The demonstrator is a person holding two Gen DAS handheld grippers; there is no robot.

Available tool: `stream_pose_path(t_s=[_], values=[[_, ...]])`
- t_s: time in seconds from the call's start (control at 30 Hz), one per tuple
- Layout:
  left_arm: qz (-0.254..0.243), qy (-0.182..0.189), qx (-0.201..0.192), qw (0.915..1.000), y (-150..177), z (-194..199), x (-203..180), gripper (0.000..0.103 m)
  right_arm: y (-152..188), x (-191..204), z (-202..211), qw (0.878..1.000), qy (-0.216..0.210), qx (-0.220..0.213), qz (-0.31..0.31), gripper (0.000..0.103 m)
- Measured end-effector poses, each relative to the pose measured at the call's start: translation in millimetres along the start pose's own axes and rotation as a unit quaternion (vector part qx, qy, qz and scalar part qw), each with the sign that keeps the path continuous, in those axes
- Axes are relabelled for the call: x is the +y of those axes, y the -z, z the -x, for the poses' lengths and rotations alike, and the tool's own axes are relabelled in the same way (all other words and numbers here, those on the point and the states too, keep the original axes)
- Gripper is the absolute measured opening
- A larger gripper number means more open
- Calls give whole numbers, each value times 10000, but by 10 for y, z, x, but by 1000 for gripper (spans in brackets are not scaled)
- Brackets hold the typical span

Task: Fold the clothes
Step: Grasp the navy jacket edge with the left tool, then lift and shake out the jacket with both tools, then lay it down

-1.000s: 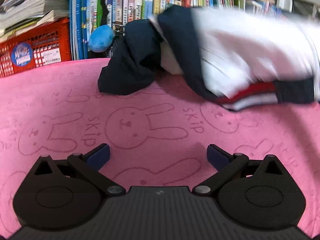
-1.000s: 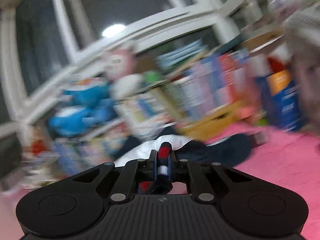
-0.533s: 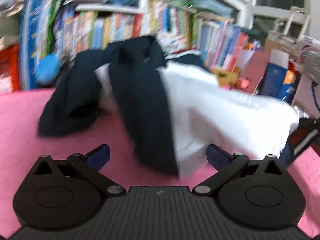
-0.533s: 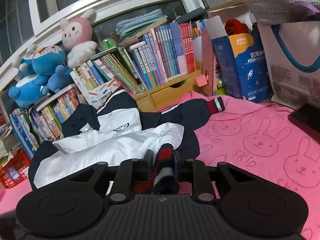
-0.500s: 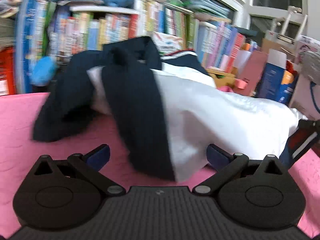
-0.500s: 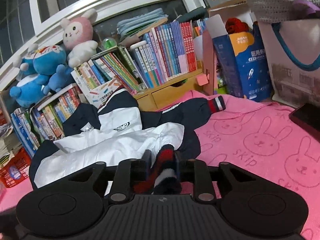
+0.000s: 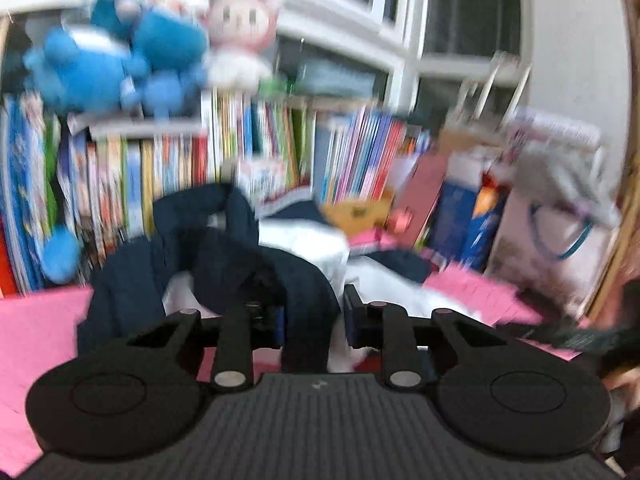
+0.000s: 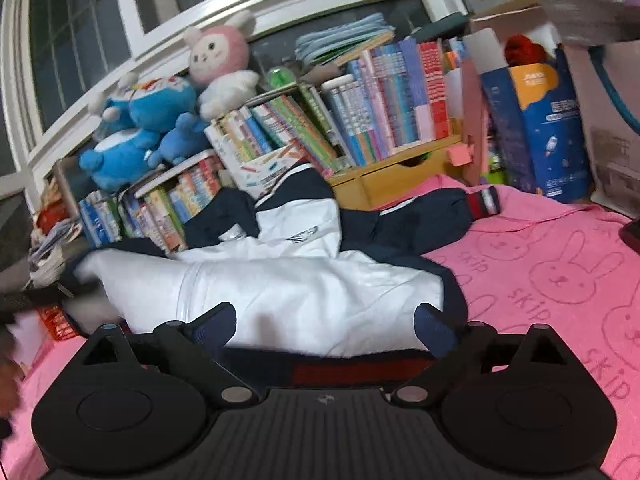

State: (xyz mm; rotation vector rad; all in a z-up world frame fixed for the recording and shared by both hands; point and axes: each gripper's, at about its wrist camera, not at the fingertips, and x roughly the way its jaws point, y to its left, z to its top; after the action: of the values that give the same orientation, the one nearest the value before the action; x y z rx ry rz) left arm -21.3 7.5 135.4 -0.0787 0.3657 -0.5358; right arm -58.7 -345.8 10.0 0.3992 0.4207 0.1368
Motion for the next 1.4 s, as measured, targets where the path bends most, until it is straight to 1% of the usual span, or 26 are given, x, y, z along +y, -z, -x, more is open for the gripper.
stream_pose_path(t_s=[0.07, 0.1, 0.17, 0.2, 0.27, 0.33, 0.4, 0.43, 0.53, 0.57, 0.6, 0.63, 0.67, 0.7, 0.73, 0.77, 0.8, 0.93, 1.03, 1.07, 1.13, 1.17, 1.23, 1.33, 1.37, 1.4], values=[[30, 180, 20, 9998, -38, 284, -25, 29, 23, 56, 26, 9999, 12, -13, 137, 99], [-32, 134, 82, 9999, -1, 356, -41, 34, 34, 84, 39, 9998, 17, -20, 206, 101], [-152, -144, 475, 9986, 211, 368, -42, 60, 57, 77, 61, 9991, 116, -15, 406, 103], [-172, -281, 721, 9969, 335, 330, -24, 81, 74, 46, 69, 9986, 175, 9, 490, 103], [39, -529, 1231, 9910, 639, 156, 80, 83, 96, -34, 51, 9978, 352, 115, 547, 103], [512, -685, 1649, 9826, 892, 0, 231, 84, 135, -113, 17, 9973, 490, 282, 467, 103], [1109, -518, 1805, 9759, 1043, -101, 381, 86, 182, -190, -35, 9963, 566, 490, 418, 103], [1288, -402, 1852, 9734, 1085, -162, 410, 89, 198, -217, -75, 9955, 587, 610, 425, 103], [1437, -247, 1898, 9709, 1121, -360, 371, 101, 256, -270, -231, 9933, 639, 887, 386, 103], [1455, -230, 1856, 9715, 1117, -422, 347, 102, 270, -286, -288, 9935, 591, 926, 294, 103], [1463, -215, 1785, 9728, 1106, -474, 323, 101, 282, -301, -346, 9939, 521, 952, 181, 103], [1470, -200, 1713, 9740, 1094, -526, 300, 89, 291, -315, -388, 9942, 435, 982, 53, 98], [1491, -200, 1666, 9745, 1076, -556, 281, 76, 298, -330, -422, 9942, 341, 1015, -84, 89], [1525, -215, 1644, 9743, 1050, -564, 268, 37, 305, -310, -435, 9942, 298, 1008, -206, 63], [1599, -231, 1599, 9738, 1016, -539, 264, 22, 300, -264, -424, 9943, 387, 964, -241, 41], [1703, -216, 1477, 9740, 979, -447, 279, 19, 289, -210, -390, 9944, 454, 929, -205, 31], [1743, -163, 1269, 9763, 934, -326, 301, 17, 276, -161, -328, 9953, 356, 886, -187, 23], [1402, -125, 562, 9884, 604, 268, 402, 16, 133, 83, 163, 9980, -398, 485, 21, 21], [1314, -245, 306, 9906, 476, 791, 465, 17, 31, 308, 644, 9948, -997, 162, 138, 21], [1287, -254, 276, 9910, 486, 957, 473, 17, 77, 340, 722, 9937, -1069, 272, 170, 21], [1182, -224, 301, 9923, 574, 1253, 474, 20, 248, 360, 783, 9910, -1097, 723, 245, 23], [1128, -251, 407, 9925, 637, 1363, 475, 20, 334, 369, 814, 9889, -1110, 948, 283, 23], [1140, -493, 1021, 9870, 892, 1391, 488, 22, 506, 389, 875, 9830, -1135, 1396, 358, 23], [1360, -872, 2025, 9659, 1370, 1303, 527, 22, 764, 419, 968, 9704, -1167, 2063, 468, 24], [1428, -996, 2278, 9580, 1530, 1287, 542, 23, 881, 396, 933, 9632, -1085, 2419, 442, 24], [1475, -1050, 2363, 9547, 1626, 1301, 553, 25, 923, 357, 913, 9594, -986, 2612, 402, 26]])
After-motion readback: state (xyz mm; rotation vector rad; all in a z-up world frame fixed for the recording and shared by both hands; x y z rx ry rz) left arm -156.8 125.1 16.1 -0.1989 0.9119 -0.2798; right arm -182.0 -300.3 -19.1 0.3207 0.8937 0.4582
